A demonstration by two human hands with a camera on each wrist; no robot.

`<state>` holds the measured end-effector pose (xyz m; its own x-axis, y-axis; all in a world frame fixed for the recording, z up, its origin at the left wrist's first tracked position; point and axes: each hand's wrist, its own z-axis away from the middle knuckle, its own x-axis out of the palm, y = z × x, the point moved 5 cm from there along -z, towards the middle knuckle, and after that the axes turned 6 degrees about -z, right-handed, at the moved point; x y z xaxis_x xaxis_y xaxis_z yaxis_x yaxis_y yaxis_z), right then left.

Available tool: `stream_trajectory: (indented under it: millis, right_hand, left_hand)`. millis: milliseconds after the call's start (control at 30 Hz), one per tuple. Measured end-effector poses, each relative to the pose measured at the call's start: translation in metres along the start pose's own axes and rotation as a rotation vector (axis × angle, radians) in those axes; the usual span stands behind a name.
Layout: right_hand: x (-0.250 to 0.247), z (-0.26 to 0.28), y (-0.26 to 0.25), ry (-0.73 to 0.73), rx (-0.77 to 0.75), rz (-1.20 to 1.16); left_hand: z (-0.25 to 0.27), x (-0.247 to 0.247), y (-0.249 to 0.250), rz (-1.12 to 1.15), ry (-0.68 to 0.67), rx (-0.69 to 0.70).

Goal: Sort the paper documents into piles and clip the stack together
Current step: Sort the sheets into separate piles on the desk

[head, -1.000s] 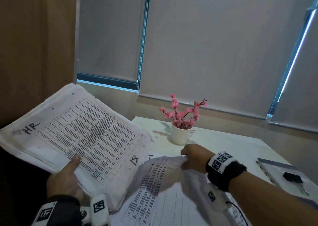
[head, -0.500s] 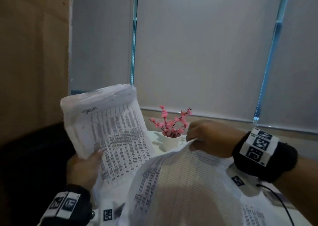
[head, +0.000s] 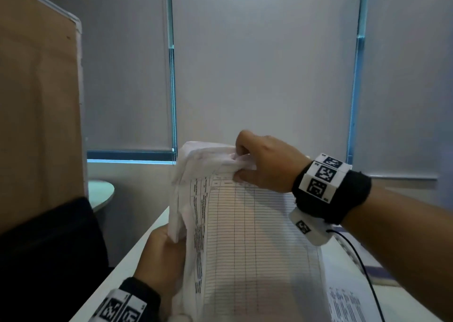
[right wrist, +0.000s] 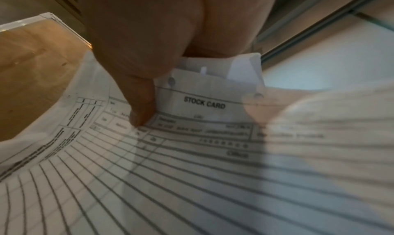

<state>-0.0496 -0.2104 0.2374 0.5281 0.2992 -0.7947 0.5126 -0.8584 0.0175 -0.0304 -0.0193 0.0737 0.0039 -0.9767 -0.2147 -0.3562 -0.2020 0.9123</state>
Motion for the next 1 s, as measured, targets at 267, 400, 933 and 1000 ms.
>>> stream_trajectory:
  millis: [267,400,933,1000]
  right_hand:
    - [0.013,0.008,0.014,-0.245,0.182,0.023]
    - [0.016,0.006,0.009,-0.219,0.183,0.064]
    - [0.035,0.004,-0.004,-0.011,0.061,0.045]
    - [0.039,0.011,0.014,0.021,0.138,-0.030]
  left_hand:
    - [0.007,0.018,-0.019,0.013,-0.039,-0.052]
    - [0.015,0.017,-0.013,0.235,-0.017,-0.026]
    - [0.011,-0.002,-0.056,0.088,0.314,-0.135]
    - [0.008,-0.013,-0.063,0.103,0.372,-0.186]
